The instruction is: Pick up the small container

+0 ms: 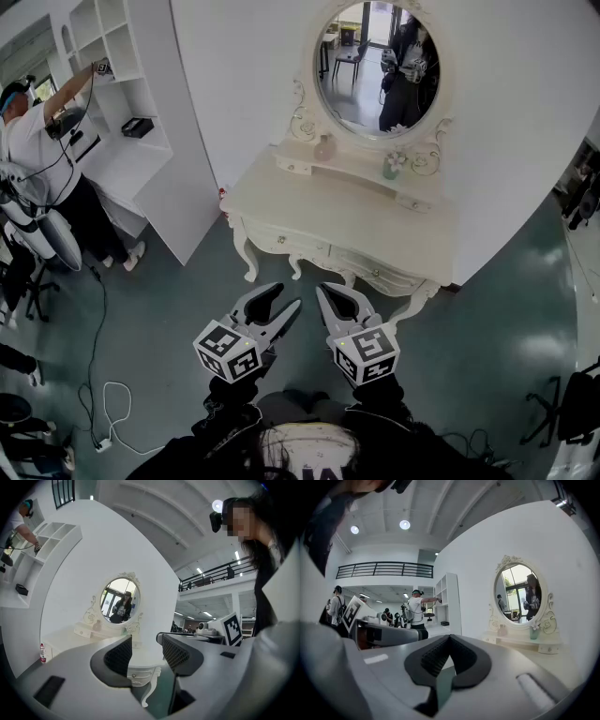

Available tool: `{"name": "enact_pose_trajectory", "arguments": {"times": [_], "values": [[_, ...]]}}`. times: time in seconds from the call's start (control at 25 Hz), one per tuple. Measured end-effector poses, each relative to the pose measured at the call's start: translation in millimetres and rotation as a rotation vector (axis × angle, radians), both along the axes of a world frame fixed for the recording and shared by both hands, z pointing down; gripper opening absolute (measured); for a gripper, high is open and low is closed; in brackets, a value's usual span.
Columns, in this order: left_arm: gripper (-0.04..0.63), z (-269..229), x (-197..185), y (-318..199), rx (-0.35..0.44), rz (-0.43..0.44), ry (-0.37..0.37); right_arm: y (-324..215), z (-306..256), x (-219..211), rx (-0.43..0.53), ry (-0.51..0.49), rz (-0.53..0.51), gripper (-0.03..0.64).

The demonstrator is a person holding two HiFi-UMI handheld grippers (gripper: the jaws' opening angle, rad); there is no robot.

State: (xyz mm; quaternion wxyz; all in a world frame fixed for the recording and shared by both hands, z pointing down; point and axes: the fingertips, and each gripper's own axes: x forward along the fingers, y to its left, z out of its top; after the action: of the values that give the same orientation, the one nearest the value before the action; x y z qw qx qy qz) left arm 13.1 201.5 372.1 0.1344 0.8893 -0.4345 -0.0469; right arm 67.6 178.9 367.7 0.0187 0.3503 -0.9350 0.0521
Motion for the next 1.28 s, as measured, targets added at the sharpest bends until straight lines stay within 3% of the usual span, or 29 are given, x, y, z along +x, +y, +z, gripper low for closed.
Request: {"name": "enact_pose_trajectory", "arguments": {"times": [0.64,0.96,1.28], "values": [[0.202,7,-36,2,-0.007,0.055,-0.004,-1,4,-43,0.003,-0.001,0.033,0.009],[0.202,22,-62,5,-0.038,0.053,0.026,9,20,-71,-0.03,0.033,0.017,0.009],[0.202,31,-71,-16,-0.05,0.054,0.05,-13,28,-78,-0.045,0.053,0.018,0.009]]}}
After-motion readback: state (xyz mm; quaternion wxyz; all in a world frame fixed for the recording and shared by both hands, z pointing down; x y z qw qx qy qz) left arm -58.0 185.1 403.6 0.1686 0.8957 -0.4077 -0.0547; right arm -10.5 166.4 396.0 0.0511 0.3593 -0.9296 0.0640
